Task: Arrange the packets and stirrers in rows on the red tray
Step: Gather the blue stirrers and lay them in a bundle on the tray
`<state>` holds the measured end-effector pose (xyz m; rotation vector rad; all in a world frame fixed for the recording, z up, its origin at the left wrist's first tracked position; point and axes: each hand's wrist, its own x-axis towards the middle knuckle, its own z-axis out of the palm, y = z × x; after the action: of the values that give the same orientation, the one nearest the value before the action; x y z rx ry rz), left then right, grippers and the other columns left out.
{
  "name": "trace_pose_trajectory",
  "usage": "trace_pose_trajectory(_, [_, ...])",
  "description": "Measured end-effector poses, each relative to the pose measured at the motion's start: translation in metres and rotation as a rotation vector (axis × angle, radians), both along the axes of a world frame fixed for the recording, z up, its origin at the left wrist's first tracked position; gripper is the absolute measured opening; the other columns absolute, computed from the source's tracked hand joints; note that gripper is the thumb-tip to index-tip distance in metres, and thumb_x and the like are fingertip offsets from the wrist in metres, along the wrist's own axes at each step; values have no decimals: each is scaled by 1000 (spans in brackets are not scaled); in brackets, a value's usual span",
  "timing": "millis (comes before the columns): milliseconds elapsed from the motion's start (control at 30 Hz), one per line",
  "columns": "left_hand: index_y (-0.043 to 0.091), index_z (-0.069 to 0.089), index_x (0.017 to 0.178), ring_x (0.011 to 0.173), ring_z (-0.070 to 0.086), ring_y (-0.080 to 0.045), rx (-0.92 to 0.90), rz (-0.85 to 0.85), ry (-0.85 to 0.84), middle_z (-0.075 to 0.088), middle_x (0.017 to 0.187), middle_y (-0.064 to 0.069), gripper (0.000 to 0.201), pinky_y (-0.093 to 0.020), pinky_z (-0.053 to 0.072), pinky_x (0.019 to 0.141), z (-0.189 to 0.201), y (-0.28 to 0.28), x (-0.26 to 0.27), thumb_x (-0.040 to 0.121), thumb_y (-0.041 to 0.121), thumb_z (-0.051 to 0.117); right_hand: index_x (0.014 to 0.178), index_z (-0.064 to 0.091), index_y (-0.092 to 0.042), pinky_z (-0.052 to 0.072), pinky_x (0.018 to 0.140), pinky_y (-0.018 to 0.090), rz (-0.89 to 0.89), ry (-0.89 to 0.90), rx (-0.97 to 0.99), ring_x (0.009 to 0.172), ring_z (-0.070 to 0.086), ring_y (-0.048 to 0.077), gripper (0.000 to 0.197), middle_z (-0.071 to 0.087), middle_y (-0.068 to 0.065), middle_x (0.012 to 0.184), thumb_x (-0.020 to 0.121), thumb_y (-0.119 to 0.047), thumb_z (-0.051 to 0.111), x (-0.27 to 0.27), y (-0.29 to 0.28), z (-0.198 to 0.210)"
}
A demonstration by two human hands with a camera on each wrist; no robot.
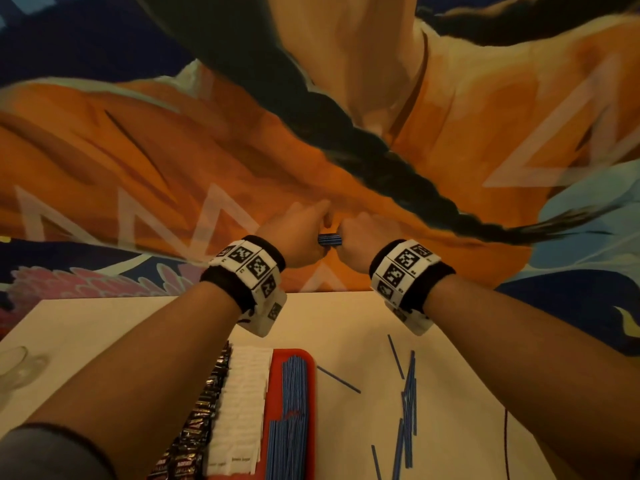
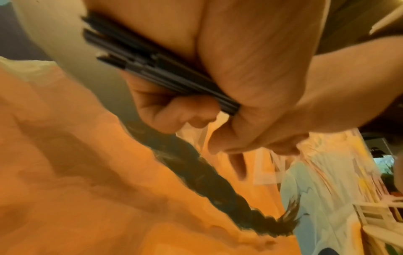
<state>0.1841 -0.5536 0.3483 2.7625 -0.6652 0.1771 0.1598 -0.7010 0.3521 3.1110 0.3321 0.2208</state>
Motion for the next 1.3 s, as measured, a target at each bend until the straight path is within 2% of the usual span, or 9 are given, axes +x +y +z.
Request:
trace_pose_trajectory(267, [9,73,95,68,71,-14,-987,-46,302,74,83,-6,9,-25,59,65,-3,9,-15,86,9,73,67,47,-22,33,46,25,-128,-39,60,56,51,16,34,53,-2,67,96,-40,52,11,-17,0])
trace_pose_trajectory(500, [7,72,90,73,71,-15,-1180,14,369,74,81,-3,4,-25,59,72,-10,6,-14,87,7,71,79,59,-25,43,52,25,-43,-31,234,61,55,11,31,58,-4,70,83,-55,67,2,-19,7])
trace_pose_trajectory(633, [4,72,90,68,69,-14,-1251,16,379,73,76,-4,4,-27,59,73,-14,12,-14,87,6,70,112,64,-28,48,76,21,111,35,754,94,61,4,51,63,-14,106,72,-57,76,0,-32,7])
trace_pose_trajectory(733, [0,71,91,64,67,-13,-1322,30,393,72,74,-3,6,-22,58,69,-15,9,-15,87,3,69,112,65,-22,49,97,34,65,16,1329,109,63,10,46,66,-6,115,84,-60,62,10,-31,1])
trace_pose_trajectory(867, [3,70,84,67,69,-16,-1314,-8,391,72,77,-7,3,-22,56,65,-14,-6,-18,87,2,69,114,62,-8,52,96,35,81,159,1710,105,68,15,49,69,8,114,96,-51,48,12,-11,-1])
trace_pose_trajectory(1000, [3,69,85,75,70,-21,-1323,-11,376,70,89,-16,4,-23,57,66,-17,-9,-19,88,4,68,97,67,-17,54,94,42,161,111,1575,98,70,19,27,72,7,103,87,-42,67,15,-6,-8])
trace_pose_trajectory(1100, [4,69,85,74,71,-18,-1213,-1,315,71,81,-7,4,-25,57,67,-21,-1,-18,88,6,70,106,67,-21,55,87,29,303,341,1156,96,68,9,35,72,-2,103,77,-36,80,13,-23,-7])
trace_pose_trajectory(1200, [5,67,80,66,70,-19,-1152,3,322,71,75,-6,9,-25,57,64,-24,2,-19,88,7,70,98,68,-15,53,63,22,300,547,604,63,67,9,14,71,0,74,86,-22,72,6,-28,2])
trace_pose_trajectory(1300, [6,57,76,53,65,-21,-1212,171,321,66,67,-12,24,-27,55,53,-28,-3,-18,97,17,63,92,69,-19,54,60,34,143,327,316,63,62,17,12,68,3,77,92,-26,58,7,-17,-3])
